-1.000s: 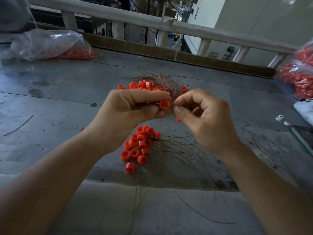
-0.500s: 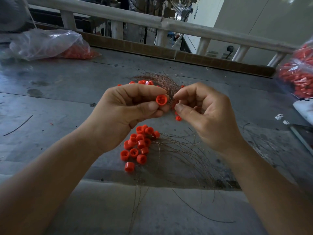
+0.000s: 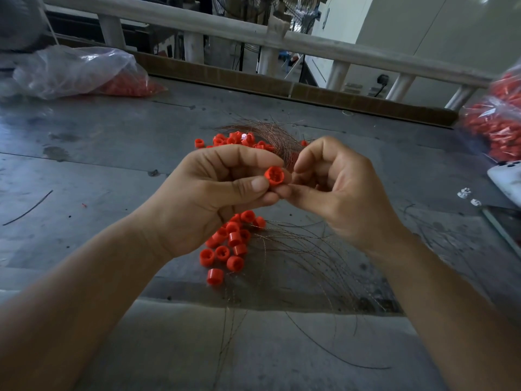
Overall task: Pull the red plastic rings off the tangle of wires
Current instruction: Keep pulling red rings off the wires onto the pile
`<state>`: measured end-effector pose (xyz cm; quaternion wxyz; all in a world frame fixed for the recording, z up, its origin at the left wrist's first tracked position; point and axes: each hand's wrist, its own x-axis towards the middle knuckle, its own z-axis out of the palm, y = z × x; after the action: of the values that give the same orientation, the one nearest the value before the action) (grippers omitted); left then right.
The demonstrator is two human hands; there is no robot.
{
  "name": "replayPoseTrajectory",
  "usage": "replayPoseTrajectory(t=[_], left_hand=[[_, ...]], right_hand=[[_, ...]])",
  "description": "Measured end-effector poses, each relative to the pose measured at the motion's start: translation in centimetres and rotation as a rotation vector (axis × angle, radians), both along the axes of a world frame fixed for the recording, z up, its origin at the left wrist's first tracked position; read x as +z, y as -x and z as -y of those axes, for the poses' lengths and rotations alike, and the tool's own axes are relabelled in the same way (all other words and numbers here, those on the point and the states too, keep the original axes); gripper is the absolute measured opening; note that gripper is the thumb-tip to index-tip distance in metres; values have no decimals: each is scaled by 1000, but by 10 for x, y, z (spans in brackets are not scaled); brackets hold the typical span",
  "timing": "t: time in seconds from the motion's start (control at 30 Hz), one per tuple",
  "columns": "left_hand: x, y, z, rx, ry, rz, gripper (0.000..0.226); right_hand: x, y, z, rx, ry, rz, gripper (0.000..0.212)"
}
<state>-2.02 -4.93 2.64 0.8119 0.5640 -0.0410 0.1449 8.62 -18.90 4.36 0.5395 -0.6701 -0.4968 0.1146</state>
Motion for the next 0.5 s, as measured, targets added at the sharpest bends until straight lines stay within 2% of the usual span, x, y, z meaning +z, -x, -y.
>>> replayPoseTrajectory(t=[0.23, 0.37, 0.5], left_hand=[[1, 0, -1, 40, 13, 8, 22], [0, 0, -2, 53, -14, 2, 21], [0, 1, -2, 28, -16, 6, 21]], right_hand=[[0, 0, 0, -20, 51, 107, 3], [2, 1, 0, -42, 34, 103, 13], [3, 1, 0, -35, 29, 109, 14]])
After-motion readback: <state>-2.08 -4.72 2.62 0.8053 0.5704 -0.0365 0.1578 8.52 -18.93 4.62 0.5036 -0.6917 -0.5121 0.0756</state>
